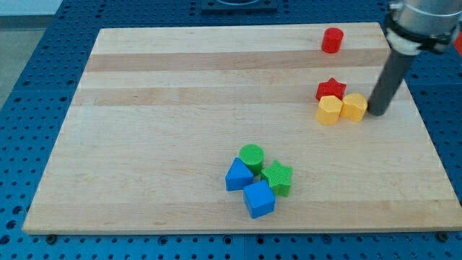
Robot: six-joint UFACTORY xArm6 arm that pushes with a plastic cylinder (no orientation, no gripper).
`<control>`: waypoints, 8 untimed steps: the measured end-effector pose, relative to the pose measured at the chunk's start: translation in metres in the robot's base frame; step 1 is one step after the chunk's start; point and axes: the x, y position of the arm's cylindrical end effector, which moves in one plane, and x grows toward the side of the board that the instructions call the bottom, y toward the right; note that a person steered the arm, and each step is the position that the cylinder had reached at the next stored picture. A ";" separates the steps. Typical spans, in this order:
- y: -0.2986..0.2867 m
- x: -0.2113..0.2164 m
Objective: Slide the red star towards the red circle
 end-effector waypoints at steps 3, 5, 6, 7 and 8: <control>-0.038 -0.018; -0.112 -0.030; -0.116 -0.044; -0.115 -0.063; -0.104 -0.077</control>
